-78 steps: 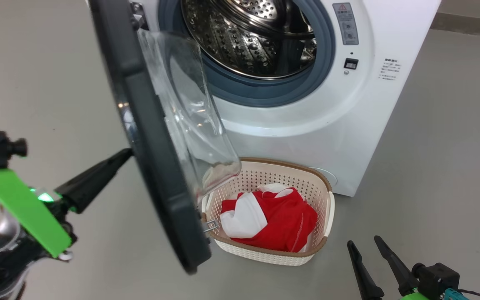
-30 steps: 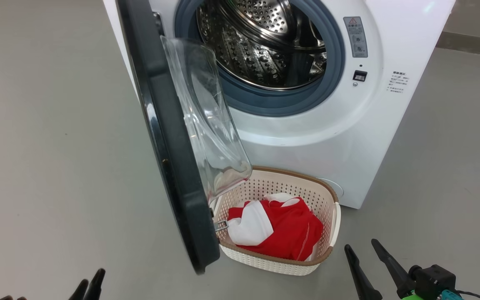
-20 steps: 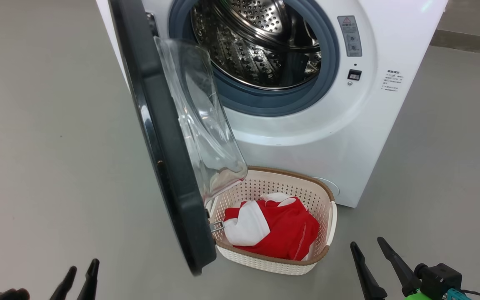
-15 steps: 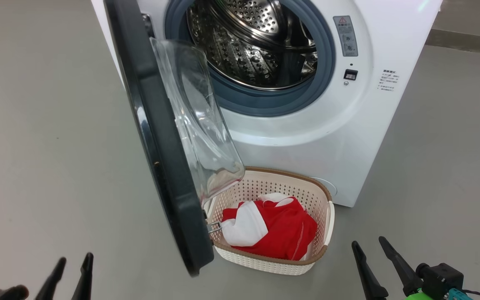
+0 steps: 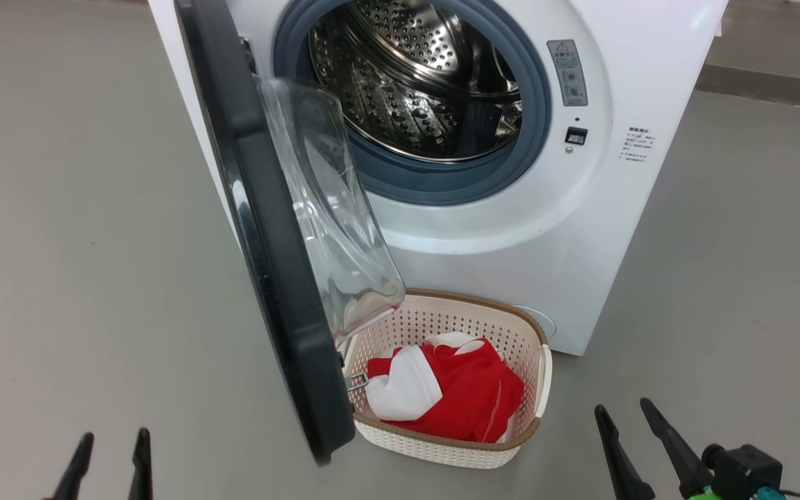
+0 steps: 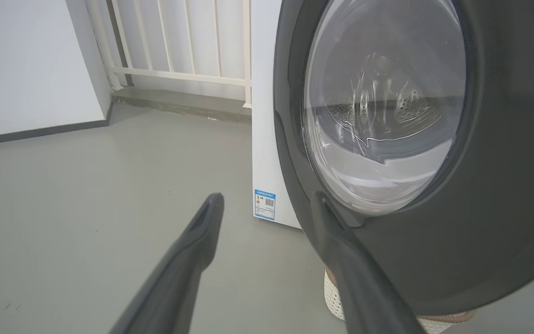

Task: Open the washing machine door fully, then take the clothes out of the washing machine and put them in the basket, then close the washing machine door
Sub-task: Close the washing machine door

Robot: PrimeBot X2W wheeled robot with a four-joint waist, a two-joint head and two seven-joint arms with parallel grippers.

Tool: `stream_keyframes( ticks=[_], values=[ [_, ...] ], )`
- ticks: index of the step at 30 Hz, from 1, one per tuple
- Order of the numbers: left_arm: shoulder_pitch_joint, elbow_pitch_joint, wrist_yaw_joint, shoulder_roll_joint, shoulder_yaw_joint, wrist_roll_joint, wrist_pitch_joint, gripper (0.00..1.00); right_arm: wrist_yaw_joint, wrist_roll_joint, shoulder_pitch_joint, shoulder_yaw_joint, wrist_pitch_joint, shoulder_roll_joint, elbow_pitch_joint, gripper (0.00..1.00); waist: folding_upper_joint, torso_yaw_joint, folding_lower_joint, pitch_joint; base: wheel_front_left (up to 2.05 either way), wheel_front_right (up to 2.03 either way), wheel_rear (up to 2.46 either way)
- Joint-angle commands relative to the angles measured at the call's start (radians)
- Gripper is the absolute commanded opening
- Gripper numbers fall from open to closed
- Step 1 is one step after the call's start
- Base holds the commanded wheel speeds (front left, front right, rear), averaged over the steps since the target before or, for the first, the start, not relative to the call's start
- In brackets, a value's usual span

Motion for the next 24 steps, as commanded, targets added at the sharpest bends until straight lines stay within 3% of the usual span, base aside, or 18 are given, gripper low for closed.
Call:
stream_keyframes(
  ticks=[1, 10, 23, 24],
  values=[
    [-0.01, -0.016, -0.005, 0.004, 0.043, 0.014, -0.012, 1.0, 0.007, 0.01, 0.0, 0.02, -0.007, -0.01, -0.025, 1.0, 0.0, -0.001, 0.0, -0.005, 0.0, 0.0, 0.0],
    [0.007, 0.016, -0.005, -0.029, 0.045, 0.045, -0.012, 1.0, 0.007, 0.008, 0.009, 0.014, -0.007, -0.007, -0.02, 1.0, 0.0, -0.001, 0.0, -0.008, 0.0, 0.0, 0.0],
    [-0.001, -0.004, -0.005, -0.02, 0.047, 0.031, -0.012, 1.0, 0.007, 0.01, 0.006, 0.014, -0.007, 0.0, -0.02, 1.0, 0.0, -0.003, 0.0, -0.015, 0.0, 0.0, 0.0],
    [-0.004, -0.009, -0.005, -0.019, 0.043, 0.025, -0.012, 0.87, 0.007, 0.01, 0.005, 0.014, -0.007, 0.001, -0.02, 1.0, 0.0, -0.004, 0.0, -0.015, 0.0, 0.0, 0.0]
  ],
)
